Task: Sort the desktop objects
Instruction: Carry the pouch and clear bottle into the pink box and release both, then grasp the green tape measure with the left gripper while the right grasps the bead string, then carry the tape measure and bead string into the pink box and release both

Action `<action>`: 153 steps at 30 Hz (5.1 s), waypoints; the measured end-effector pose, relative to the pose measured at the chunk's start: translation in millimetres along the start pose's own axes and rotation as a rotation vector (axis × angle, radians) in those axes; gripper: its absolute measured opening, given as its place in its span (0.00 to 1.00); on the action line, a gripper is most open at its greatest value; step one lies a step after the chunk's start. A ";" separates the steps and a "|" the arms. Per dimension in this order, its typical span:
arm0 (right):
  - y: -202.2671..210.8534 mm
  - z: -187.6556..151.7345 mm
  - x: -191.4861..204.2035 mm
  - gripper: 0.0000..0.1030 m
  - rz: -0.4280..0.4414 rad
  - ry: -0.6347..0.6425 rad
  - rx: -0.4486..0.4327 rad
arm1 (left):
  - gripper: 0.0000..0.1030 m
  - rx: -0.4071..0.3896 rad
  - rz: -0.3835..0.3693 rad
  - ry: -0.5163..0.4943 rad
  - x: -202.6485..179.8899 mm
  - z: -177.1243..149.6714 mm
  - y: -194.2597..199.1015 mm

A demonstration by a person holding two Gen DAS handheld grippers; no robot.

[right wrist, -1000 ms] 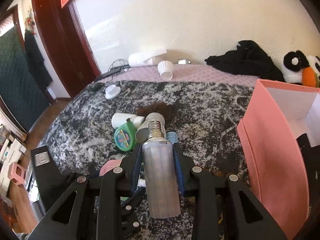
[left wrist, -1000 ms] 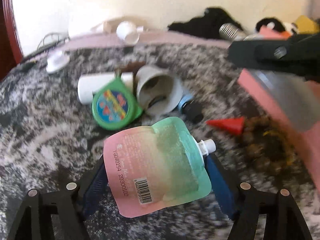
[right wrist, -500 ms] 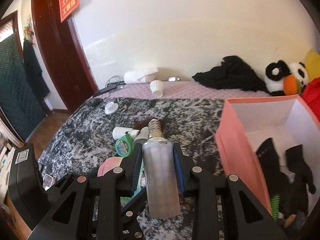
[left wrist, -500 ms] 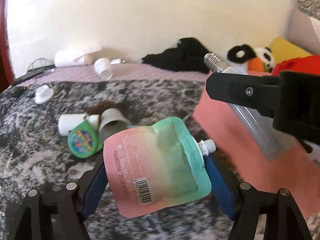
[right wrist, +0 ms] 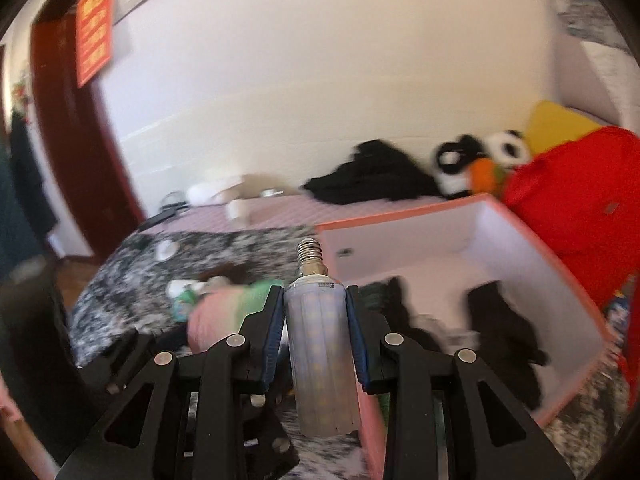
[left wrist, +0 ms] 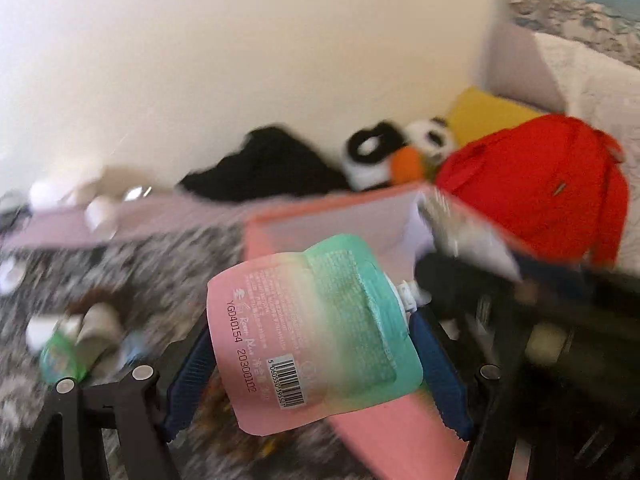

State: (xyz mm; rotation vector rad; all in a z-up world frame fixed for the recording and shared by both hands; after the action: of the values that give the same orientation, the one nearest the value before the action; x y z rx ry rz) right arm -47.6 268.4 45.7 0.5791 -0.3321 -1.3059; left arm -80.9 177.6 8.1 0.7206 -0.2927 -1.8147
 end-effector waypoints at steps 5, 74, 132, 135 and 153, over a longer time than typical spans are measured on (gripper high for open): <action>22.4 -10.8 -55.5 0.32 -0.122 -0.132 -0.030 | 0.78 0.036 -0.048 -0.065 -47.4 2.1 -27.4; -171.8 -69.1 111.5 0.61 0.353 -0.015 0.468 | 0.99 0.124 0.455 0.297 274.9 -23.8 -3.3; -47.8 38.3 77.8 0.20 0.387 -0.155 -0.019 | 0.61 -0.021 0.186 0.051 155.7 9.1 32.2; -27.1 38.7 63.9 0.20 0.315 -0.144 -0.041 | 0.61 -0.028 0.113 0.033 116.8 12.7 30.0; 45.3 -5.0 -83.7 0.26 -0.088 -0.299 -0.084 | 0.97 0.080 -0.104 -0.079 -50.9 -27.4 -28.0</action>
State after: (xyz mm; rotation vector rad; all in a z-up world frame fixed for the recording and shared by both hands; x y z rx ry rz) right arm -28.8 357.0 75.1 0.3299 -0.4992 -1.4872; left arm -75.3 238.6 -11.3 0.7320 -0.3880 -1.9428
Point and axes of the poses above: each gripper's, at about its wrist camera, not at the fingertips, and y roughly against the way its jaws point, x to its left, z to its top, the point moved 3 cm from there along -y, roughly the way its jaws point, and after that the axes turned 14 degrees about y, right-handed, at the moved point
